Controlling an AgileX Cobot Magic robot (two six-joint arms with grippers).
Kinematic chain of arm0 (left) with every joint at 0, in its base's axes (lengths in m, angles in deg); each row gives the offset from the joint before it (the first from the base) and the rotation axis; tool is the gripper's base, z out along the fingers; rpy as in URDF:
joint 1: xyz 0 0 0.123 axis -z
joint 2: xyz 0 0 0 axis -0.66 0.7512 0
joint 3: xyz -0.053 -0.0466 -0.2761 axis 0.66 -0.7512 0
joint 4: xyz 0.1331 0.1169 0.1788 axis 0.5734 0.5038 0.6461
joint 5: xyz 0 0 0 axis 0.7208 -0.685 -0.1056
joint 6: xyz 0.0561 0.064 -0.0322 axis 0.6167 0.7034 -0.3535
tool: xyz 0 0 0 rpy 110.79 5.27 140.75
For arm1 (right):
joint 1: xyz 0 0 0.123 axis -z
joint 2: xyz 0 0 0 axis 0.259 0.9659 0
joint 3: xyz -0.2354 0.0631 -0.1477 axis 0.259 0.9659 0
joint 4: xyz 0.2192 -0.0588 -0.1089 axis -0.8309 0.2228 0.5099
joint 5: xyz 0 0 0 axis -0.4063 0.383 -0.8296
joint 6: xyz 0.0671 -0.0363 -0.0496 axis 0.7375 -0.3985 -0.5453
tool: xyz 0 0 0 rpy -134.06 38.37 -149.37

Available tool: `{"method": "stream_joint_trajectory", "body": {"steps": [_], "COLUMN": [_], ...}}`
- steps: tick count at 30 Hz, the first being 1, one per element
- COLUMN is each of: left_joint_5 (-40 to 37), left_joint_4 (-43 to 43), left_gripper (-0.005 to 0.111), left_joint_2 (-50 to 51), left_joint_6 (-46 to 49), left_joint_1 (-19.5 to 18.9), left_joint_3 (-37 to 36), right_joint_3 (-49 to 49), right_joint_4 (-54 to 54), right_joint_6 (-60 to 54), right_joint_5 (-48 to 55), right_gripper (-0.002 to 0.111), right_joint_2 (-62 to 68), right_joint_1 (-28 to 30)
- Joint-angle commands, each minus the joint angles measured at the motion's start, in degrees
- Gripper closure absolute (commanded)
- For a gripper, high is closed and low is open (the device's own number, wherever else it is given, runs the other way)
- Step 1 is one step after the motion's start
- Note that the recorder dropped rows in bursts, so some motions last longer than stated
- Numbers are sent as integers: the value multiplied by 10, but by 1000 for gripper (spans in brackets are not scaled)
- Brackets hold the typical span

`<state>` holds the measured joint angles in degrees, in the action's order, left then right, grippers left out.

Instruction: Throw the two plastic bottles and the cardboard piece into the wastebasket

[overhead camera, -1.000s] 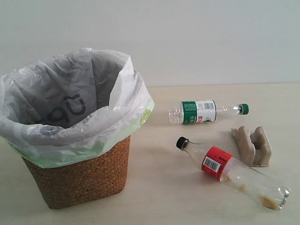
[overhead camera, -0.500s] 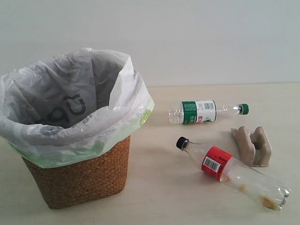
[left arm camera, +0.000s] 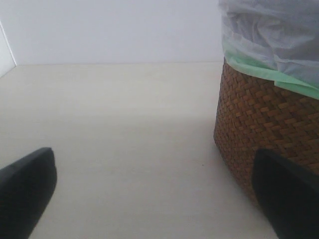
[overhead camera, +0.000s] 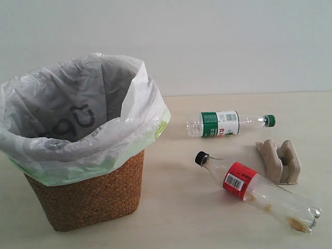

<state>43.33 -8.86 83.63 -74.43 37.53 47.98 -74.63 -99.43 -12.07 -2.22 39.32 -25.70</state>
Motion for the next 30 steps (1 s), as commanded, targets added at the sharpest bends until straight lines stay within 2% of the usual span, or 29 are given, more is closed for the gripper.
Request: {"method": "stream_joint_trajectory", "body": {"steps": [1,6,9,14,19,24,30], "left_joint_5": [4,4,4,4,4,4,4], "left_joint_4": [-1,-1,-1,-1,-1,-1,-1], "left_gripper": [-1,-1,-1,-1,-1,-1,-1], "left_joint_2": [-2,-2,-2,-2,-2,-2,-2], "left_joint_6": [-5,-5,-5,-5,-5,-5,-5], "left_joint_1": [4,4,4,4,4,4,4], "left_joint_3": [2,2,2,2,2,2,2], "right_joint_3": [0,0,-1,-48,-90,-121,-208], "right_joint_4": [1,1,1,1,1,1,1], "right_joint_6": [-11,-11,-48,-75,-150,-225,-338], "right_joint_5": [-10,-13,-13,-8,16,-4,89], "right_gripper": [108,108,108,108,108,108,108], "right_joint_2": [-3,-3,-3,13,102,195,334], "right_joint_1": [4,4,4,4,4,4,4]}}
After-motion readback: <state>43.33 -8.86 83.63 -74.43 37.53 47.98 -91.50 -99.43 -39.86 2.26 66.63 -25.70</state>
